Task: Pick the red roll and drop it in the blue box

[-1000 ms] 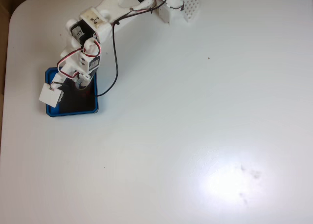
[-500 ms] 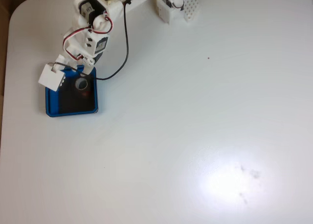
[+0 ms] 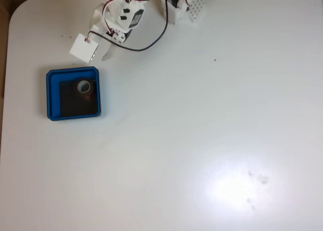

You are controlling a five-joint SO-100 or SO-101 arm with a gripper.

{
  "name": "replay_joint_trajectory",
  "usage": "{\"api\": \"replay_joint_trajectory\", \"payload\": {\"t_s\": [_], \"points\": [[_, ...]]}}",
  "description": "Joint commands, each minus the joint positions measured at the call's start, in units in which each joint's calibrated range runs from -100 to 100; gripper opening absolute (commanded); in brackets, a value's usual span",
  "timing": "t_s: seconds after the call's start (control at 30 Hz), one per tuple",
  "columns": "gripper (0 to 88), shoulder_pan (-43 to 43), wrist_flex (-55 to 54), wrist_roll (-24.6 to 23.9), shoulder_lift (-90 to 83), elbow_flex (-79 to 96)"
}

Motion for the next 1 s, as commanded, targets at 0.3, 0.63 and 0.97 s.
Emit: {"api": "replay_joint_trajectory", "payload": {"t_s": [0.3,0.63,0.97], "points": [[8.3,-6.5,-10.9,0.2,-29.0,33.7],[8.3,-13.0,-13.8,0.2,-45.4,48.9],[8.3,-20.4,-25.5,0.3,-55.2,62.1]]}}
